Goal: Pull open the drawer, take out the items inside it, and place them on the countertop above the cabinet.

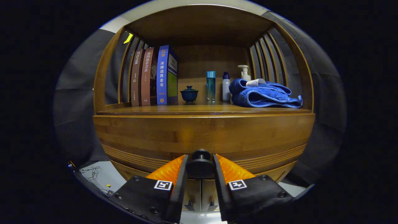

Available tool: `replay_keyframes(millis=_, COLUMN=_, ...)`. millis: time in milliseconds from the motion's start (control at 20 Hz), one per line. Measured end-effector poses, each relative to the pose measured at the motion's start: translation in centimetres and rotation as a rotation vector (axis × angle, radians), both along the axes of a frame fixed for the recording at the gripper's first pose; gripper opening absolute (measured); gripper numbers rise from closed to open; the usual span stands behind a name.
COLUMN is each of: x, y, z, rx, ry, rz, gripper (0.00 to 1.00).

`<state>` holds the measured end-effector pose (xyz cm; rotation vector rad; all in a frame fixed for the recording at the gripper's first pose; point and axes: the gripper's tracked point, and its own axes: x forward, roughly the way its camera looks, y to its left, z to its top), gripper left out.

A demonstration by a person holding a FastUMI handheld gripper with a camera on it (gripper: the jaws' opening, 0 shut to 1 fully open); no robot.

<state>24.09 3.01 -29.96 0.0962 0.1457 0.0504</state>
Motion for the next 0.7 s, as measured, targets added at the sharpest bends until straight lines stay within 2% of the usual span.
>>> replay_keyframes(millis=50, x=0.2, y=0.2, z=-0.4, rx=0.013, ry=0.003, rz=0.002, gripper=0.51)
replay_keyframes(millis=150, x=0.0, y=0.2, z=-0.6, rx=0.012, ry=0.013, rz=-0.009, gripper=0.44)
replay_keyframes(millis=200, x=0.2, y=0.0, z=-0.5, rx=0.007, ry=0.017, rz=-0.018, gripper=0.36)
replay_keyframes(millis=400, x=-0.8, y=0.0, z=-0.2, rx=0.006, ry=0.032, rz=-0.048, gripper=0.36)
replay_keyframes(millis=700, x=-5.5, y=-0.1, z=-0.2, rx=0.014, ry=0.045, rz=-0.037, gripper=0.36)
